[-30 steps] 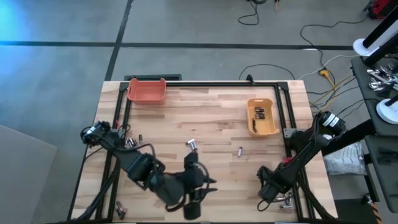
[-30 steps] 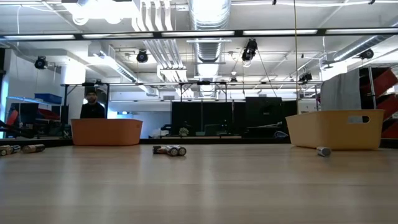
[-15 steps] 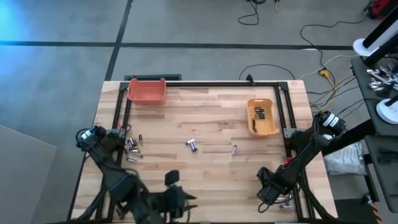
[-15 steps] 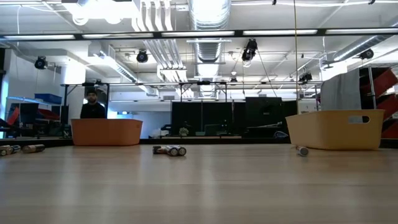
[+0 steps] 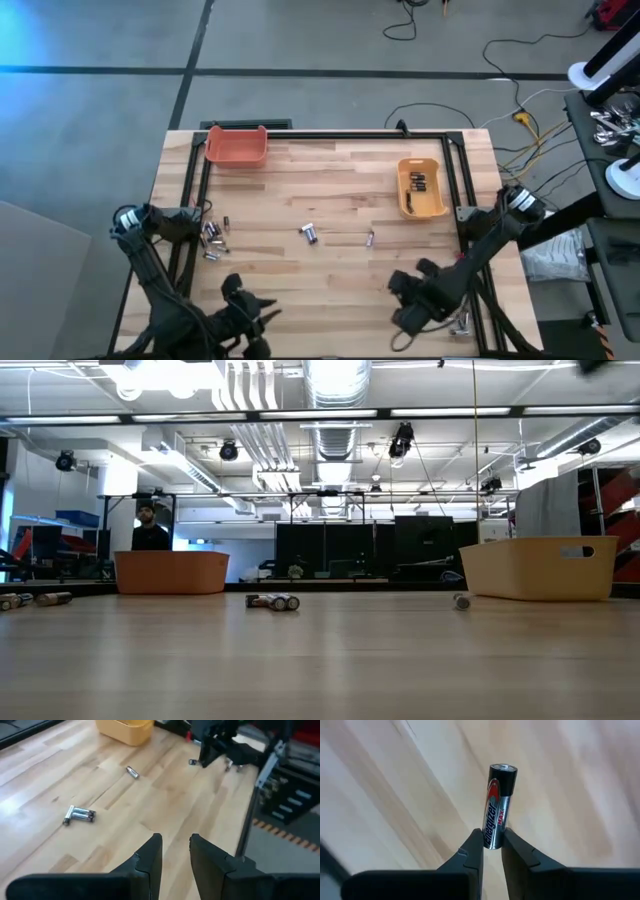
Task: Sort batteries
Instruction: Put the silver battery into the orange bin
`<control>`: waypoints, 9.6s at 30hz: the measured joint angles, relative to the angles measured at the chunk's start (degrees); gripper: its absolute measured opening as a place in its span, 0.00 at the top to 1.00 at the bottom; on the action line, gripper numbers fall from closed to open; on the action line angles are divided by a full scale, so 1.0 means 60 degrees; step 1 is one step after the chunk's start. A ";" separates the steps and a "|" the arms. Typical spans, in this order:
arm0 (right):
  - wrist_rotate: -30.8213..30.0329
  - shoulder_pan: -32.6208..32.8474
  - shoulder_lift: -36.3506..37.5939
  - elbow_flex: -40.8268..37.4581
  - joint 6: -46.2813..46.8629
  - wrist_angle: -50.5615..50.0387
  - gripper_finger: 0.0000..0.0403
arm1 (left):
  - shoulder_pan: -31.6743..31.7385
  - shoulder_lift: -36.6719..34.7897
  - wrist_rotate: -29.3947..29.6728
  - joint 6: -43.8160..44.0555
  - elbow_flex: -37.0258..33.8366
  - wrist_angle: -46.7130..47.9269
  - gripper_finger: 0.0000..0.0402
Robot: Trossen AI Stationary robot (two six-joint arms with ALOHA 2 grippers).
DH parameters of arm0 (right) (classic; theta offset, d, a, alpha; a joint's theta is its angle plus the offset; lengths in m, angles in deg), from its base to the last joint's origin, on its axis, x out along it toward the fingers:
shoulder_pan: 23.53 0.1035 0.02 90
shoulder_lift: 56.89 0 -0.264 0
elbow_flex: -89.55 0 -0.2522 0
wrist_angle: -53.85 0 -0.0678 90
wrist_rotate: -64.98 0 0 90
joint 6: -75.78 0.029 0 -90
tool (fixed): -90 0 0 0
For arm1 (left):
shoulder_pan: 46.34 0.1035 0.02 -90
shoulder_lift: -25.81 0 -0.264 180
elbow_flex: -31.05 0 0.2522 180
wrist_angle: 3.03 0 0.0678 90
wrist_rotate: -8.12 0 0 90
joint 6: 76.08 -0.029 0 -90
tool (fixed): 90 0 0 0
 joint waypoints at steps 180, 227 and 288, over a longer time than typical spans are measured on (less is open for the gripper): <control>0.1350 -0.9814 -0.0740 0.4487 -1.2359 0.2826 0.50 | 1.9030 0.0239 -0.8259 -0.8534 -0.4716 -0.1577 0.51; 0.1266 -0.8265 0.1158 0.0457 -0.9863 0.4288 0.70 | 0.9890 -0.4094 -0.3740 -0.7203 -0.4870 -0.4489 0.49; -0.6134 -0.3895 0.4508 0.0137 -0.6785 0.4326 0.89 | 0.8546 -0.0329 -0.6564 -1.1325 -1.0400 -1.2963 0.79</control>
